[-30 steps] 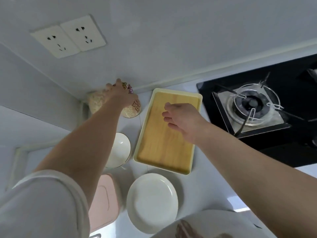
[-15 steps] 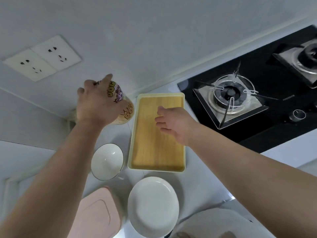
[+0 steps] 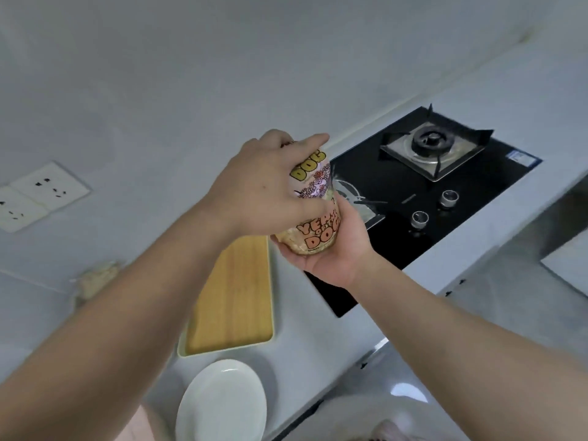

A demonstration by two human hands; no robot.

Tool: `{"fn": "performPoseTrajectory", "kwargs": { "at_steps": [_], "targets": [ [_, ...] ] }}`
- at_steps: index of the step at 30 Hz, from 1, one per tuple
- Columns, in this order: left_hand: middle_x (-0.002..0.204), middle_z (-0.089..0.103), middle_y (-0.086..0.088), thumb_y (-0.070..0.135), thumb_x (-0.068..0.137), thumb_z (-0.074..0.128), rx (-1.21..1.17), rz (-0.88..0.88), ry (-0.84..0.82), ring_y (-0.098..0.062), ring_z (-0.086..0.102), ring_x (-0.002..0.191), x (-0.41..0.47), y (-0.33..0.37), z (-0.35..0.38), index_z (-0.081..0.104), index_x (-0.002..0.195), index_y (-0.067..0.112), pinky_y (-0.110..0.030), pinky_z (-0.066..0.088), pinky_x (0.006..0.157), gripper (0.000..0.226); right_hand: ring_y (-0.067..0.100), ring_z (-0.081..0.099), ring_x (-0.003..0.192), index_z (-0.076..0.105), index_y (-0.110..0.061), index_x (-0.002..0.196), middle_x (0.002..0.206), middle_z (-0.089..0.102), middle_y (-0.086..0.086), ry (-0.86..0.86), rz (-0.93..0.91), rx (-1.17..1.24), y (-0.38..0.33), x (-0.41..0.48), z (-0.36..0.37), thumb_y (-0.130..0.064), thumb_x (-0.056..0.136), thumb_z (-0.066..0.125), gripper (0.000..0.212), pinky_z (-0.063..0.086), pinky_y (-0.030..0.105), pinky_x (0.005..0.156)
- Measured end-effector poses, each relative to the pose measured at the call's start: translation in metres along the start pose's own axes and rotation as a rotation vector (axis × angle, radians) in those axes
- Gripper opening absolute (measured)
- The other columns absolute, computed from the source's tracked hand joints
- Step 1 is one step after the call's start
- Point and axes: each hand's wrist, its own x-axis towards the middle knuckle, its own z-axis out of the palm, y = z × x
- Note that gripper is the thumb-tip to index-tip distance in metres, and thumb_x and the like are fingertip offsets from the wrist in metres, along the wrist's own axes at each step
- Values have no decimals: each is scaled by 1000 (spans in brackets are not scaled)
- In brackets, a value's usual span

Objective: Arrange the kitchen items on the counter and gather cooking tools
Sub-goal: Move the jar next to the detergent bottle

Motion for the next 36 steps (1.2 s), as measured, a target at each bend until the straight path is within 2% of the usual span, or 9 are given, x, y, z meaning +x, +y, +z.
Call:
{"fn": "performPoseTrajectory", "kwargs": {
  "at_steps": [5, 10, 14, 17, 24, 29, 36],
  "targets": [
    [127, 43, 13, 76, 63, 55, 53, 218, -17, -18, 43, 119, 31, 110, 27, 29, 147, 54, -34, 44, 98, 90, 36, 68, 110, 70, -20, 122, 120, 71, 14, 136, -205, 117, -60, -74, -55, -62, 94, 42, 58, 52, 53, 95],
    [123, 42, 16, 75, 62, 56, 35, 389, -56, -15, 46, 118, 55, 219, 58, 33, 146, 52, -26, 39, 95, 90, 38, 70, 102, 74, -20, 114, 110, 74, 15, 304, -320, 237, -116, -152, -116, -62, 90, 50, 54, 52, 57, 93],
    [127, 43, 17, 75, 60, 58, -18, 466, -115, -14, 47, 121, 72, 291, 85, 33, 145, 53, -33, 44, 102, 91, 39, 71, 98, 74, -18, 111, 105, 75, 18, 398, -389, 296, -151, -205, -161, -62, 90, 51, 54, 55, 59, 87],
    [125, 43, 19, 77, 60, 58, -30, 512, -130, -13, 47, 120, 83, 338, 105, 32, 144, 54, -37, 45, 101, 91, 38, 70, 100, 73, -18, 115, 107, 74, 17, 430, -424, 292, -177, -236, -195, -64, 92, 47, 57, 56, 57, 82],
    [132, 40, 15, 82, 60, 54, 7, 584, -191, -12, 43, 124, 122, 407, 132, 26, 148, 51, -34, 44, 101, 96, 37, 68, 102, 75, -17, 109, 102, 76, 16, 484, -456, 355, -230, -270, -240, -66, 93, 43, 61, 52, 55, 94],
    [137, 38, 12, 71, 69, 68, 27, 663, -281, -10, 45, 124, 182, 439, 149, 21, 151, 48, -30, 45, 99, 97, 36, 68, 98, 76, -15, 102, 94, 76, 17, 531, -492, 377, -284, -273, -270, -65, 96, 39, 62, 49, 54, 98],
    [133, 38, 11, 65, 67, 73, 15, 777, -356, -8, 52, 112, 301, 472, 181, 16, 150, 48, -32, 53, 91, 103, 39, 68, 100, 72, -17, 112, 99, 76, 15, 670, -498, 374, -397, -244, -320, -68, 92, 43, 62, 47, 57, 100]
  ]
}}
